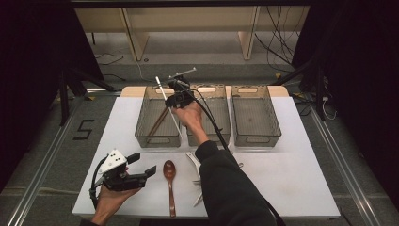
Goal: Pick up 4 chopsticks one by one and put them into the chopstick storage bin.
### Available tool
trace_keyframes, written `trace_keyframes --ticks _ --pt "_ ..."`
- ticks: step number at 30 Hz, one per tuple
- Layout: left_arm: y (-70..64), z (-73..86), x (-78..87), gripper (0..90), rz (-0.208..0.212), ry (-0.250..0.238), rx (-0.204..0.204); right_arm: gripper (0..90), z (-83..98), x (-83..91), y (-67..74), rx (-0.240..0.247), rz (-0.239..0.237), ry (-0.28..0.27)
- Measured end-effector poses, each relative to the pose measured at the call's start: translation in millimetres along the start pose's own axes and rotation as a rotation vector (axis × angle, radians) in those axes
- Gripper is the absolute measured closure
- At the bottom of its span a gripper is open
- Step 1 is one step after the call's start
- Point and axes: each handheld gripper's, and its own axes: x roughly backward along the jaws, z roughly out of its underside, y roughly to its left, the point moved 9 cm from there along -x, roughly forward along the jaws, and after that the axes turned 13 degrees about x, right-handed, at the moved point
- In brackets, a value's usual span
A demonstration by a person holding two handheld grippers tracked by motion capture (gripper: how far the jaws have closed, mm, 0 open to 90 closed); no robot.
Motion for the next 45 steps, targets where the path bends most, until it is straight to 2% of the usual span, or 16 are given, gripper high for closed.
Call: trace_keyframes --ticks 9,13,32,45 --pt "-1.2 -0.2 -0.5 18.1 0.003 -0.003 -0.002 84.9 -11.1 -5.9 -2.5 -0.016 0.023 -0.028" --pt "-1.6 -0.4 -0.5 18.1 0.006 -0.006 -0.002 84.8 -11.4 -9.8 -5.0 -0.033 0.027 -0.031" --pt "-2.7 -0.3 -0.2 18.2 0.009 -0.005 -0.011 84.8 -14.6 -21.0 -10.4 -0.055 0.061 -0.063" --pt "-3.4 -0.5 0.0 18.1 0.012 -0.006 -0.009 84.7 -12.0 -29.4 -10.0 -0.048 0.073 -0.068"
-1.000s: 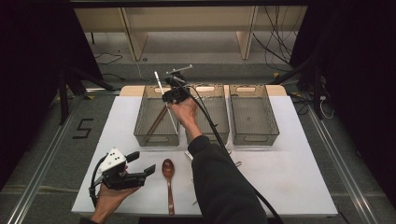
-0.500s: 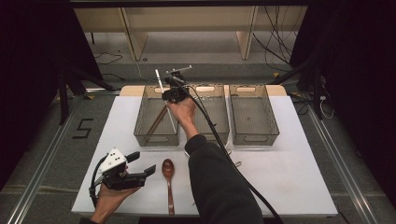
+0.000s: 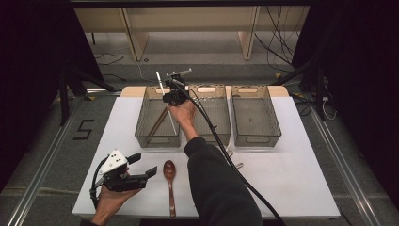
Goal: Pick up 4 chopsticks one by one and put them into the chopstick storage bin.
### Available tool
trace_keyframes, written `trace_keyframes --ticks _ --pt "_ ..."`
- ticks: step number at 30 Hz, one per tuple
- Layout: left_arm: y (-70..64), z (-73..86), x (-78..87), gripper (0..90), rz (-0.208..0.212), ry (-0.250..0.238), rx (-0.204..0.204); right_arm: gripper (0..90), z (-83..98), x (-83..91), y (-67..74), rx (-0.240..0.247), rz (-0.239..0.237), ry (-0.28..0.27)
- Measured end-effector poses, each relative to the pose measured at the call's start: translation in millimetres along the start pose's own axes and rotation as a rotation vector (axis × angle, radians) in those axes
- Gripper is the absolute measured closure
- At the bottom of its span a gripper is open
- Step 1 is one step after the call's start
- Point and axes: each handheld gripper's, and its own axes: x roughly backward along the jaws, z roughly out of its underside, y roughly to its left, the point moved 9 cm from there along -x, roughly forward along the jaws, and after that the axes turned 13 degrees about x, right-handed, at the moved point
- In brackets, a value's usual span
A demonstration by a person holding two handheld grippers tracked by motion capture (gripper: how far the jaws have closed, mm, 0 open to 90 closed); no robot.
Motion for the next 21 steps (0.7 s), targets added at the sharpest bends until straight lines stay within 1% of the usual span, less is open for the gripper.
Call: trace_keyframes --ticks 2,3,6,9,10,12,21 --pt "0.3 0.1 0.0 18.1 0.0 0.001 -0.001 84.7 0.9 -0.5 0.3 0.0 0.003 0.004" --pt "0.4 0.2 -0.1 18.2 -0.001 0.002 -0.001 84.8 1.2 -1.2 -0.3 0.009 0.005 0.002" --pt "0.3 0.1 0.0 18.2 -0.001 0.001 0.0 84.7 2.6 -1.8 -2.0 -0.002 0.008 0.001" --pt "0.3 0.2 -0.2 18.1 -0.001 0.002 -0.003 84.7 5.4 -2.9 -4.4 0.003 0.014 0.002" --pt "0.4 0.5 0.0 18.1 -0.001 0.006 -0.007 84.7 6.2 -3.1 -4.2 -0.005 0.012 0.003" --pt "0.0 0.1 -0.1 18.1 0.0 0.002 -0.003 84.7 8.1 -3.9 -5.2 -0.01 0.011 0.002" --pt "0.3 0.3 0.1 18.1 -0.001 0.005 -0.006 83.9 13.5 -7.1 -7.2 -0.015 0.011 0.012"
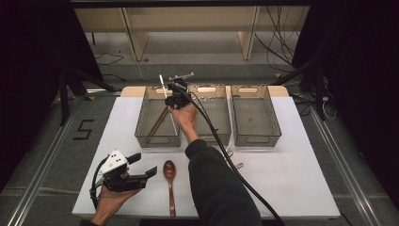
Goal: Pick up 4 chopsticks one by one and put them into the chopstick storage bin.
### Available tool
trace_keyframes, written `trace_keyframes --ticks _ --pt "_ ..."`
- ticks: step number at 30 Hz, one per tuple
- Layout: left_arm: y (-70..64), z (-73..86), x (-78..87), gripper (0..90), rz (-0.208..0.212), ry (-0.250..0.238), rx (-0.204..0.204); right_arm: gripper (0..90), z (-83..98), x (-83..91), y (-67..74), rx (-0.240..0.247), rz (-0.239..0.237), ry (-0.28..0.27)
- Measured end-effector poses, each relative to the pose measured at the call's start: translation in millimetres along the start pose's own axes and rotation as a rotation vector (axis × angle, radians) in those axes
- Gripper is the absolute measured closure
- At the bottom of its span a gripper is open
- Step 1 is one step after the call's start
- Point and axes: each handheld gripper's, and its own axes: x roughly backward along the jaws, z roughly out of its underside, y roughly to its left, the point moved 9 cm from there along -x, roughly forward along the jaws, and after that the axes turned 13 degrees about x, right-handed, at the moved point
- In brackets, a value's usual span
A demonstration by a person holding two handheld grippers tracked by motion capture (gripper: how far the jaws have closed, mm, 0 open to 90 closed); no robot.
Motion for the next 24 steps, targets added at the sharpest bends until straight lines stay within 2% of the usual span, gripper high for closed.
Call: trace_keyframes --ticks 3,10,15,20,22,24 --pt "-0.2 0.0 0.0 18.2 0.0 -0.001 0.001 83.6 0.5 -0.5 0.3 0.004 -0.001 0.001" --pt "0.1 0.2 -0.1 18.1 -0.001 0.002 0.0 73.0 3.3 0.2 0.7 0.007 -0.015 0.02" --pt "0.2 0.3 -0.1 18.1 -0.001 0.002 0.001 63.7 1.1 6.2 -0.1 0.015 -0.039 0.01" --pt "0.4 0.4 -0.3 18.1 -0.002 0.003 0.0 51.7 -1.9 19.0 0.4 0.039 -0.069 0.004" --pt "0.3 0.5 -0.2 18.0 -0.001 0.003 0.002 48.6 -1.0 26.9 1.1 0.055 -0.076 0.015" --pt "0.3 0.3 -0.5 18.0 -0.002 0.0 0.007 46.2 -1.1 36.6 1.6 0.074 -0.082 0.003"
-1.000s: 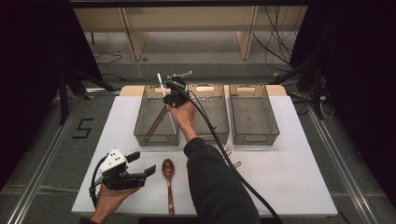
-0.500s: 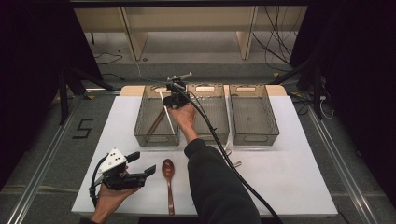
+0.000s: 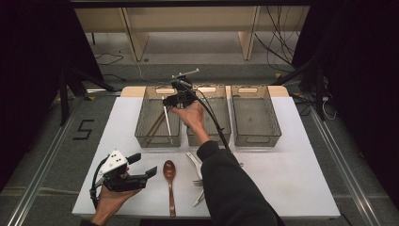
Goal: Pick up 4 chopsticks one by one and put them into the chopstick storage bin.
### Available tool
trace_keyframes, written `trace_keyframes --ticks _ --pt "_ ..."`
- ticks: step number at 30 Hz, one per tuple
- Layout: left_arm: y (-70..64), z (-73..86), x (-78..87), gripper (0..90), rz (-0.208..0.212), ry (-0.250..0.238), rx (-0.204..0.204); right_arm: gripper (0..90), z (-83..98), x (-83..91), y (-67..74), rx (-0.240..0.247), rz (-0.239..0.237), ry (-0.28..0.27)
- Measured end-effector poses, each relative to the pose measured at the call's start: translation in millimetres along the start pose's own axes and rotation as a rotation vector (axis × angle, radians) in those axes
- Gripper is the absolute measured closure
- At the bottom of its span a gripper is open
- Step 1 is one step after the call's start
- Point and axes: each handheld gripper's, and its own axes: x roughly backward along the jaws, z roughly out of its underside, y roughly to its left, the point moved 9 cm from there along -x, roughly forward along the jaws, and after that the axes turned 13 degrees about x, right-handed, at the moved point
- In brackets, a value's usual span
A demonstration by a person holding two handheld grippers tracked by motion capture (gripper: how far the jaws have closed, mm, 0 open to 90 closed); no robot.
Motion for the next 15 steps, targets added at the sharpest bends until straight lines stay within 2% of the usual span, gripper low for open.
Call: trace_keyframes --ticks 8,15 --pt "0.4 0.4 -0.2 18.0 -0.004 0.004 -0.003 40.0 15.0 42.6 5.4 0.072 -0.047 -0.008" --pt "0.7 1.0 -0.6 18.0 -0.005 0.008 0.001 38.3 47.8 72.6 12.5 0.125 -0.079 0.022"
